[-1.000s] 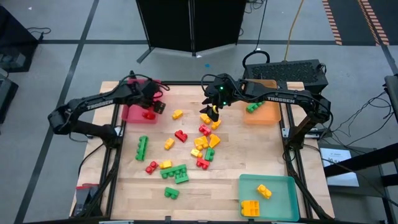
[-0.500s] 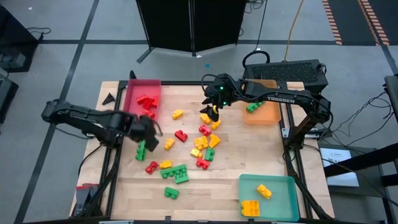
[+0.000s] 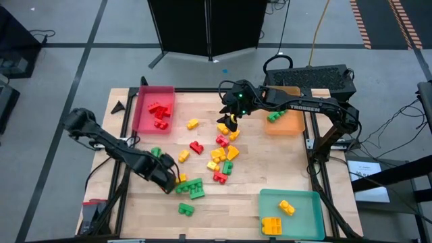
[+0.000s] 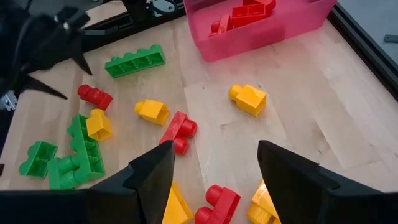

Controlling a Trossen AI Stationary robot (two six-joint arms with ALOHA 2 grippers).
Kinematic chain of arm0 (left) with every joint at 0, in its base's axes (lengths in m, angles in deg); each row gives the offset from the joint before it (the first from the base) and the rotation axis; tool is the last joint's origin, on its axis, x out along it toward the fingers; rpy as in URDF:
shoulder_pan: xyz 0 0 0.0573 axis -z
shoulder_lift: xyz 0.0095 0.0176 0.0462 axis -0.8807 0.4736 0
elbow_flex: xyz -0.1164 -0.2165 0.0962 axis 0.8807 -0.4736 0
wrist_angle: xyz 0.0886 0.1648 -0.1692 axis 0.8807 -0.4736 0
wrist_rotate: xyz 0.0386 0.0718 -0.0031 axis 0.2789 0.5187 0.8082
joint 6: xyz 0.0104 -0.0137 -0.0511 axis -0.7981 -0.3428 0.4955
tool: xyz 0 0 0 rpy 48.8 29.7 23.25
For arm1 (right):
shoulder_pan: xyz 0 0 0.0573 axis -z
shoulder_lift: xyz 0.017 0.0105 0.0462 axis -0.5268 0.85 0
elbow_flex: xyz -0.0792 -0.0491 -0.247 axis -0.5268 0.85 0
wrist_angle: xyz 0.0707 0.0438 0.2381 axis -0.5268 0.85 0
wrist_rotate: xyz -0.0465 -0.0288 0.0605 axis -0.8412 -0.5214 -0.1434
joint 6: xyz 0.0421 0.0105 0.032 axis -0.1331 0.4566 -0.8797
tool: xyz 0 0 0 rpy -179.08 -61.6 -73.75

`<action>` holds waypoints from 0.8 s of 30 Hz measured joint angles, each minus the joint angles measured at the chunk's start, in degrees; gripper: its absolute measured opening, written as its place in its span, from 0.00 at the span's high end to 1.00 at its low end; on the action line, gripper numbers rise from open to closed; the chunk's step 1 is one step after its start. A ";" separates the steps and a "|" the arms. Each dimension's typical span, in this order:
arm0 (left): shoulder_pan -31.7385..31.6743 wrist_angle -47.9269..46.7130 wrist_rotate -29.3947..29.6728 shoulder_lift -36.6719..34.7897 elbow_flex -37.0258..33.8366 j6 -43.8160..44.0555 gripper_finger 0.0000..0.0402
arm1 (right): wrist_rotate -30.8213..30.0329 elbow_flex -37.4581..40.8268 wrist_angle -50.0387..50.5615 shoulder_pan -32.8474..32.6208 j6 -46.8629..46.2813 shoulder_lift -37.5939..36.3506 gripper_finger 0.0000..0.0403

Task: Sort blocks
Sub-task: Put the red game piece into the red bin

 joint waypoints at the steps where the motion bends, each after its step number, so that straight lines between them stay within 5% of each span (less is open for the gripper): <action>1: 0.40 0.86 -0.27 1.19 0.00 0.28 0.27 | 0.00 0.00 0.16 0.01 -0.09 0.01 0.44; 16: 4.00 3.25 -4.50 12.41 -0.22 2.97 0.28 | 0.02 0.00 2.24 0.01 1.08 0.01 0.44; 24: 3.54 12.15 -5.04 13.42 -4.31 1.35 0.39 | 0.00 0.00 2.28 0.01 1.37 0.01 0.44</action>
